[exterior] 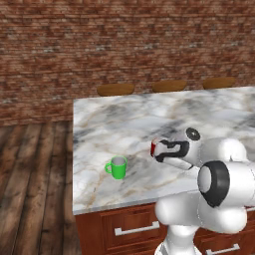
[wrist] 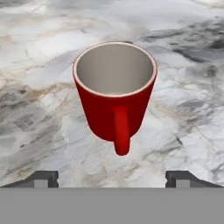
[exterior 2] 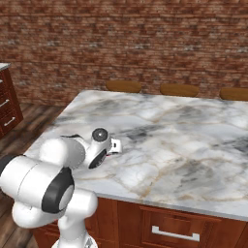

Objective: Clear the mugs and bowl far away from the sink.

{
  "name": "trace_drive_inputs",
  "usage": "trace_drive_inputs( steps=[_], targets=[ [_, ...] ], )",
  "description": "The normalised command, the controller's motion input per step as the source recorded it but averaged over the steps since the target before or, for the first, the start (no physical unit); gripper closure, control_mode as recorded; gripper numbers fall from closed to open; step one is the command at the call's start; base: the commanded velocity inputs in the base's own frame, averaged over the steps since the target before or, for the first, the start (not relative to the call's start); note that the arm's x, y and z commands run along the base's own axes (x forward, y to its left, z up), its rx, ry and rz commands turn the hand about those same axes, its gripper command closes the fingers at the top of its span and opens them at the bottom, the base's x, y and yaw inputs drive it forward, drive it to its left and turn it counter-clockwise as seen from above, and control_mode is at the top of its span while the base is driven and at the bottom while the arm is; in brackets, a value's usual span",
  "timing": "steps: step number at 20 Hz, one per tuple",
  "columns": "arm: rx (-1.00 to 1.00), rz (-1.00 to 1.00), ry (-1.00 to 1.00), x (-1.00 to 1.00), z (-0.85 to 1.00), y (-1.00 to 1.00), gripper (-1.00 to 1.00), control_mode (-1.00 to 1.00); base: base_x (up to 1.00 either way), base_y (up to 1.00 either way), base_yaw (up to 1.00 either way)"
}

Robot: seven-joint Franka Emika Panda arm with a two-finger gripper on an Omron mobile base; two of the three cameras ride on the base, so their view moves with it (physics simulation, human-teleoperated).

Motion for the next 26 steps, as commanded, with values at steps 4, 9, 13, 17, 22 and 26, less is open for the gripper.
trace_drive_inputs(
  steps=[4, 9, 13, 17, 22, 26],
  targets=[
    [0.05, -0.07, 0.19, -0.7, 0.98, -0.03, -1.0, -1.0, 0.0, 0.0, 0.0],
    [0.0, 0.0, 0.08, -0.5, 1.0, 0.0, -1.0, -1.0, 0.0, 0.0, 0.0],
    [0.0, 0.0, 0.06, -0.59, 1.0, 0.0, -1.0, -1.0, 0.0, 0.0, 0.0],
    [0.0, 0.0, 0.03, -0.91, 1.0, 0.0, -1.0, -1.0, 0.0, 0.0, 0.0],
    [0.0, 0.0, 0.0, -0.84, 1.0, 0.01, -1.0, -1.0, 0.0, 0.0, 0.0],
    [0.0, -0.02, 0.01, -0.51, 0.93, 0.0, -1.0, -1.0, 0.0, 0.0, 0.0]
  ],
)
